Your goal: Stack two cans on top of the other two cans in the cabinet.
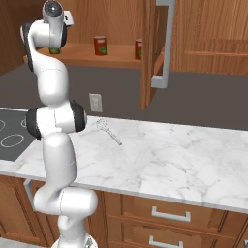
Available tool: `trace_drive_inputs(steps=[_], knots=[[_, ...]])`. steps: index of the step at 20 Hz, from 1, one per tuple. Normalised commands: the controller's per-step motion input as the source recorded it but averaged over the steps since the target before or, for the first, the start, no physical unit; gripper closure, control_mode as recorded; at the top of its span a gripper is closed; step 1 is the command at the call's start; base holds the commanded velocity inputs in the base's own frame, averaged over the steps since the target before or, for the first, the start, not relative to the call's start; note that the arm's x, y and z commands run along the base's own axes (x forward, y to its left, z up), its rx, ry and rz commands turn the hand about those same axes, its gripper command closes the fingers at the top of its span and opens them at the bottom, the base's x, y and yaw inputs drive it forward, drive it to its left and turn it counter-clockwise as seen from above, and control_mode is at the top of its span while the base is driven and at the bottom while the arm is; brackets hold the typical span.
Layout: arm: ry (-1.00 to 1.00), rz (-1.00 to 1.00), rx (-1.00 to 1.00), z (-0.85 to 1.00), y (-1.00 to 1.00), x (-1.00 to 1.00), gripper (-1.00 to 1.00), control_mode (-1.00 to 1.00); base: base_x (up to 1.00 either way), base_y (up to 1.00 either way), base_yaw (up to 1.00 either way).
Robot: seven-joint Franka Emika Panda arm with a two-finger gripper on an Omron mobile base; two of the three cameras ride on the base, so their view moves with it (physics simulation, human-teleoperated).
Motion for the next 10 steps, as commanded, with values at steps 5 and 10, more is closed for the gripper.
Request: trace_drive_inputs(steps=[5, 10], knots=[[0.02, 0.00, 0.00, -0.12, -0.01, 0.01, 1.00, -1.00, 0.00, 0.00, 0.00], [0.03, 0.00, 0.00, -0.13, 0.00, 0.03, 1.00, -1.00, 0.00, 0.00, 0.00]])
